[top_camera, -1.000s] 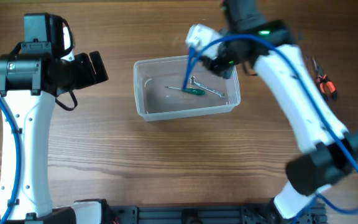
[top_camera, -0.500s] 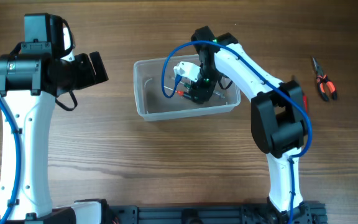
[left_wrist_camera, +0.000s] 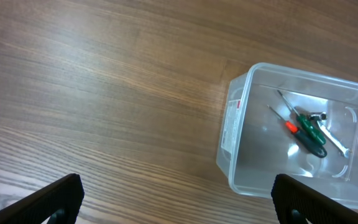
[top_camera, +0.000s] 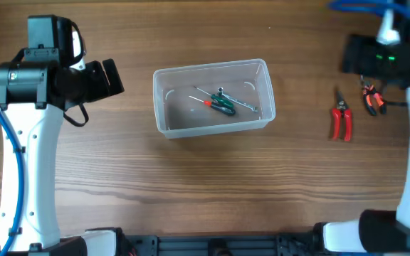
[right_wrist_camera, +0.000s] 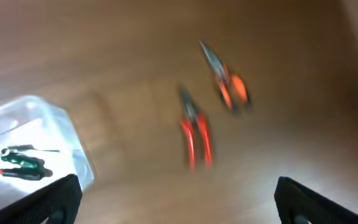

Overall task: Pack container
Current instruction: 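Move the right gripper down onto the red-handled pruning shears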

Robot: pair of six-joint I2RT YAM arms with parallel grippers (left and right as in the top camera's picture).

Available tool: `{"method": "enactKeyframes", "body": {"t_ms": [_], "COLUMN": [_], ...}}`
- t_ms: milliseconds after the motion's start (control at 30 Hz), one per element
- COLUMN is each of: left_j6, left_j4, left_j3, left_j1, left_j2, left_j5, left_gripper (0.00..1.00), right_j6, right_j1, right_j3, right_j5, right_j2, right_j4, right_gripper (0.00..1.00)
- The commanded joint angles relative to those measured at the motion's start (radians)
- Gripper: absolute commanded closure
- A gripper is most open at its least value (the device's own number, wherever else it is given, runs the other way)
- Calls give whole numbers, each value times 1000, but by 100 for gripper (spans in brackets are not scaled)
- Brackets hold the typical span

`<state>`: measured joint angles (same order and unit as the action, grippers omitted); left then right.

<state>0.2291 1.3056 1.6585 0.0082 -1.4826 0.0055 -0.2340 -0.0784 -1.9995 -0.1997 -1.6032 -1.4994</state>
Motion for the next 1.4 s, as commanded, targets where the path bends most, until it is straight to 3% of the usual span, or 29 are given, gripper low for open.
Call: {"method": "enactKeyframes", "body": {"t_ms": [0,167,233,400,700,1167,1267,1333,1367], "left_j6": [-5,-6,-6,-5,-5,-4,-4,-4,-5], "left_j4": [0,0,1,1,24,27,27,27,27], "left_j3": [11,11,11,11,11,11,11,11,11], "left_j1": [-3,-3,-3,-3,-3,-6,-6,-6,-6], "left_j2": [9,9,9,9,9,9,9,9,9], "left_j5": [5,5,5,5,5,5,5,5,5], "left_gripper": [0,0,0,0,0,0,0,0,0], "right_j6": [-187,-181,-127,-127,-45,51,51,51,51], "right_j1": [-74,-89,-90,-92,-93,-133,-132,-132,-132], "right_j3": [59,368,608,806,832,832,832,832,832], "right_j5": [71,140,183,174,163,176,175,176,176], "right_j2": [-34,-34,-37,-78,-240,-388,-400,-400,-400], "right_j4": [-51,55,272,492,689,837,838,837,834], "right_gripper": [0,0,0,0,0,1,12,27,39]}}
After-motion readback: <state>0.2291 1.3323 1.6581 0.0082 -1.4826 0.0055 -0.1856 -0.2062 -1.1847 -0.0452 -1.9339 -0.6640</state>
